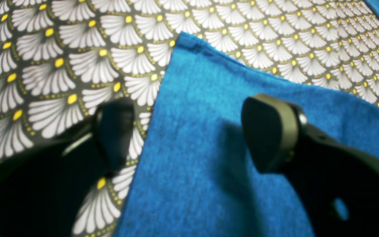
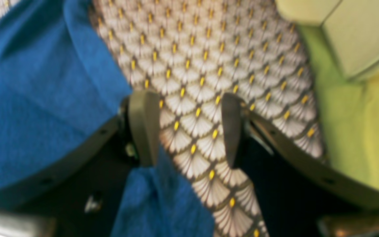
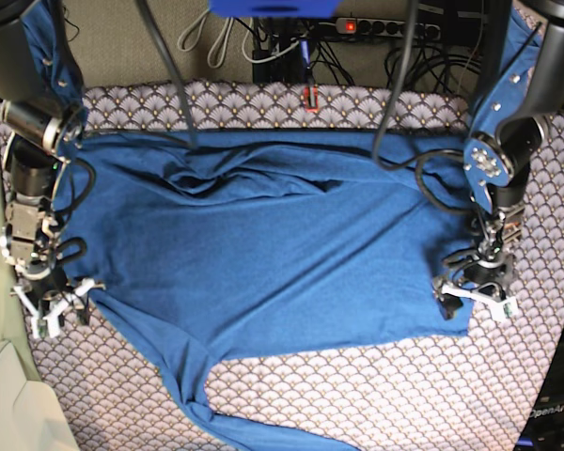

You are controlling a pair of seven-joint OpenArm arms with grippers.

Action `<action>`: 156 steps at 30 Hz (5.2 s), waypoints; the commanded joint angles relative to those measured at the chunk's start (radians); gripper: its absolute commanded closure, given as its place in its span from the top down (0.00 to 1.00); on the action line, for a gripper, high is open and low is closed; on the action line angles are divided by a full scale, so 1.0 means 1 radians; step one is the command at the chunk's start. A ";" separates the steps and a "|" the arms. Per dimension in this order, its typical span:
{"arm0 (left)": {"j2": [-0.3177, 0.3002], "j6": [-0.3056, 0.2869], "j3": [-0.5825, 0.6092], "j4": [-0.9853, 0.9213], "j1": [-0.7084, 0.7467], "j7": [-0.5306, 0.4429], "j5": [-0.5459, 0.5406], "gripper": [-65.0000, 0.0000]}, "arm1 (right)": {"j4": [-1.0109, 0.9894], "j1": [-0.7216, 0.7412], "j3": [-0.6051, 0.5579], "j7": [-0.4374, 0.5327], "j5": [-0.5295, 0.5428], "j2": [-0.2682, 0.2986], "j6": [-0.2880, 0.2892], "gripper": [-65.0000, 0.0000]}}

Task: Fold the T-shirt properly
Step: 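Lower both grippers and grasp the shirt's side edge corners, then lift the grasped edge and fold it over toward the arms with both grippers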

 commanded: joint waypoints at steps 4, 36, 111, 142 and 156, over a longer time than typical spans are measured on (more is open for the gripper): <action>-0.002 -0.008 0.002 0.003 -0.016 0.023 -0.002 0.43 | 0.015 0.033 0.003 0.032 0.014 0.015 0.003 0.48; -0.005 -0.010 0.002 0.004 -0.016 0.023 -0.002 0.01 | 0.016 -0.036 -0.003 0.031 0.014 -0.019 0.005 0.54; 0.098 -0.245 0.002 0.690 0.222 0.417 -0.194 0.01 | 0.076 -0.106 0.102 0.043 0.111 -0.022 0.005 0.00; 0.173 -0.339 -0.004 1.161 0.427 0.782 -0.202 0.01 | 0.622 -0.444 0.192 0.034 0.267 -0.142 0.176 0.00; 0.173 -0.339 -0.006 1.381 0.465 1.002 -0.203 0.01 | 0.742 -0.613 0.194 0.040 0.392 -0.124 0.191 0.00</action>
